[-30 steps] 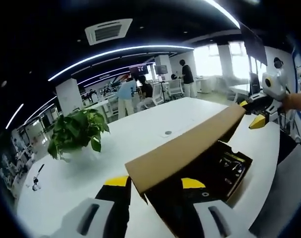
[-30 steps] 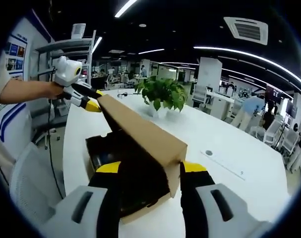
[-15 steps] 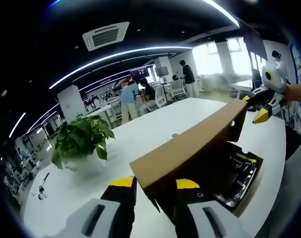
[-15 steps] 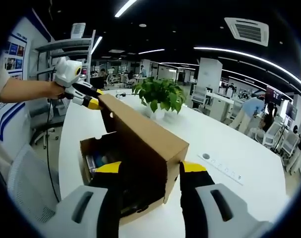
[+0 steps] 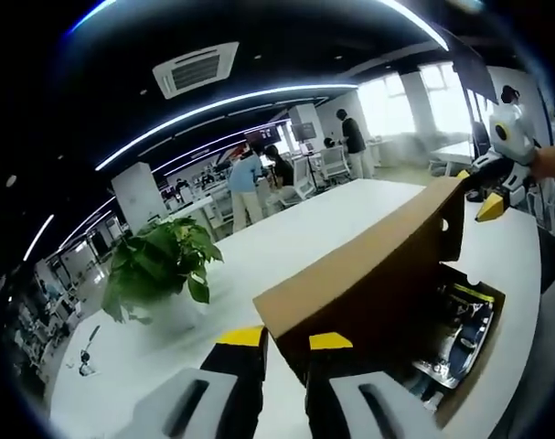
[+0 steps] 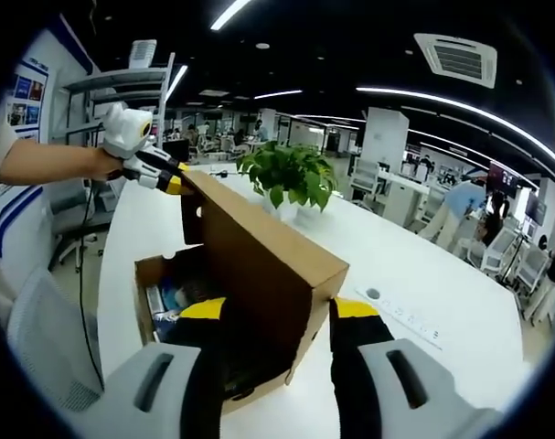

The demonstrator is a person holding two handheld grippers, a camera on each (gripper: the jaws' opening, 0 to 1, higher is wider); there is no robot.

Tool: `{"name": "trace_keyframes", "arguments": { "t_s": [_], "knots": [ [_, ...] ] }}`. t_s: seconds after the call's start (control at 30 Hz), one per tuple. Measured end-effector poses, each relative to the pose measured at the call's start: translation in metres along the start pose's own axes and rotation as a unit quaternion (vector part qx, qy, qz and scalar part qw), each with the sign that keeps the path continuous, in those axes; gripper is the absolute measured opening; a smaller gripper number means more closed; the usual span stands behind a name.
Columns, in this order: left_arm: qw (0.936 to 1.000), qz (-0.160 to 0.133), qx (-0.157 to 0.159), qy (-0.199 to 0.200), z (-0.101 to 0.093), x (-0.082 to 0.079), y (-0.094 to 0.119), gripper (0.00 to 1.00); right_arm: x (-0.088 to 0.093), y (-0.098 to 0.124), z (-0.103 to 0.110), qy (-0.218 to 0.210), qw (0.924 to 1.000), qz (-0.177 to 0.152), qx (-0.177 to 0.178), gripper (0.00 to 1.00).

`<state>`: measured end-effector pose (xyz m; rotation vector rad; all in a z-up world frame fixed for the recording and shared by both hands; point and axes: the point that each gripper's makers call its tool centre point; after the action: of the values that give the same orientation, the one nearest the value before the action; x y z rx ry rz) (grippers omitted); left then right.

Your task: Operate the shoe box by opening the lid, removing the specified soft item, and placing it in the target area until the item is outside and the box remains undamaged.

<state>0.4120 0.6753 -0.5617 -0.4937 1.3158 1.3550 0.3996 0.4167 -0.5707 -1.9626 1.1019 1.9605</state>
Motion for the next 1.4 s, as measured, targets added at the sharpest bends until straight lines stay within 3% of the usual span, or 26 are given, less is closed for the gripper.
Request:
{"name": "trace_keyframes", "arguments": {
  "t_s": [0.5, 0.7, 1.0, 1.4],
  "knots": [
    [0.9998, 0.003, -0.008, 0.016, 0.017, -0.002, -0.024, 0.07, 0.001, -0.015, -0.020, -0.007, 0.9997, 0.004, 0.021, 0.33],
    [0.9997, 0.001, -0.007, 0.025, 0.018, -0.002, -0.029, 0.07, 0.018, -0.020, -0.029, -0.035, 0.9980, 0.027, 0.046, 0.30],
    [0.9994, 0.000, -0.009, 0.034, 0.022, -0.002, -0.037, 0.07, 0.050, -0.024, -0.036, -0.061, 0.9933, 0.063, 0.075, 0.18],
    [0.9986, 0.004, -0.013, 0.050, 0.027, -0.002, -0.054, 0.07, 0.083, -0.031, -0.022, -0.073, 0.9896, 0.098, 0.076, 0.06]
  ]
}}
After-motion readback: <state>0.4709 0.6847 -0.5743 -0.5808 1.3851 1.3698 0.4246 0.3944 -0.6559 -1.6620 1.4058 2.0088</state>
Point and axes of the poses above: the point that each gripper's makers call its tool centre point, and the gripper's own axes: y roughly backward along the fingers, z roughly to its left, x roughly out of its underside
